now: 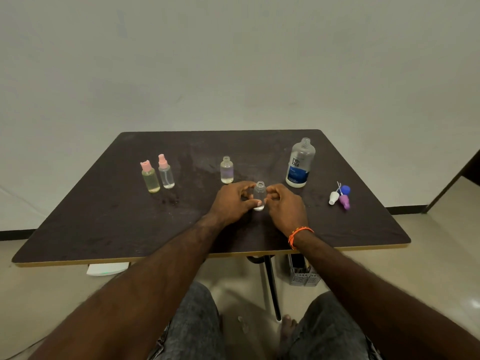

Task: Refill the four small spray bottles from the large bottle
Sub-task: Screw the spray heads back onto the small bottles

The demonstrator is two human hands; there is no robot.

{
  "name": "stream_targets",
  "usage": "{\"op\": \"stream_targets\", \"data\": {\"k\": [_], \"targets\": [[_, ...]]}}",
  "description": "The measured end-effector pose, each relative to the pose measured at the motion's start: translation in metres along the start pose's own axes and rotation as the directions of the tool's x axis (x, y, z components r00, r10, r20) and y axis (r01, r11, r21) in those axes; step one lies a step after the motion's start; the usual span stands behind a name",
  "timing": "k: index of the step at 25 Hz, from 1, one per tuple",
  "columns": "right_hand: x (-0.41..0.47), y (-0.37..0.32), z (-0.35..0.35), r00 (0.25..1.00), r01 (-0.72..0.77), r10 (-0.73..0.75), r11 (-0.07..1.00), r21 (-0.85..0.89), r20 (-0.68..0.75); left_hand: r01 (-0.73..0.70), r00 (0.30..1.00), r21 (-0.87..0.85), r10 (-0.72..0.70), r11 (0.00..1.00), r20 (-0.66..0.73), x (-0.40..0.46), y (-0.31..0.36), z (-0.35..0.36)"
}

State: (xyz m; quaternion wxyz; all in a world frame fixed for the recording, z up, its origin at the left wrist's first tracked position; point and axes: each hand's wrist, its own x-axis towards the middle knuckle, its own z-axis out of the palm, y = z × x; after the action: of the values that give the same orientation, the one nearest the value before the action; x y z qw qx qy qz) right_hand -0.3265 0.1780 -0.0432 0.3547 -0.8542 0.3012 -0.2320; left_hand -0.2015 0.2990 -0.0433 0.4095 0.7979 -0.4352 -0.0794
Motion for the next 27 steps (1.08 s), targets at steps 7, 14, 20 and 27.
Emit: {"op": "stream_targets", "data": {"k": [7,14,20,27], "targets": [[0.024,0.028,-0.070,0.995,0.096,-0.103,0.835,-0.542,0.017,-0.014,1.000,0.096,0.012,0.995,0.024,0.010,-0.004,0.011],[0.040,0.062,-0.112,0.991,0.045,0.088,0.483,-0.874,0.099,-0.031,1.000,0.088,0.031,0.996,0.003,0.009,-0.006,0.015],[0.040,0.066,-0.099,0.989,0.119,0.032,0.437,-0.892,0.148,-0.040,0.999,0.051,0.040,0.998,0.008,0.010,-0.012,0.019],[0.046,0.070,-0.096,0.978,0.145,0.077,0.416,-0.898,0.193,-0.071,0.997,0.072,0.073,0.995,-0.025,0.011,-0.014,0.022]]}}
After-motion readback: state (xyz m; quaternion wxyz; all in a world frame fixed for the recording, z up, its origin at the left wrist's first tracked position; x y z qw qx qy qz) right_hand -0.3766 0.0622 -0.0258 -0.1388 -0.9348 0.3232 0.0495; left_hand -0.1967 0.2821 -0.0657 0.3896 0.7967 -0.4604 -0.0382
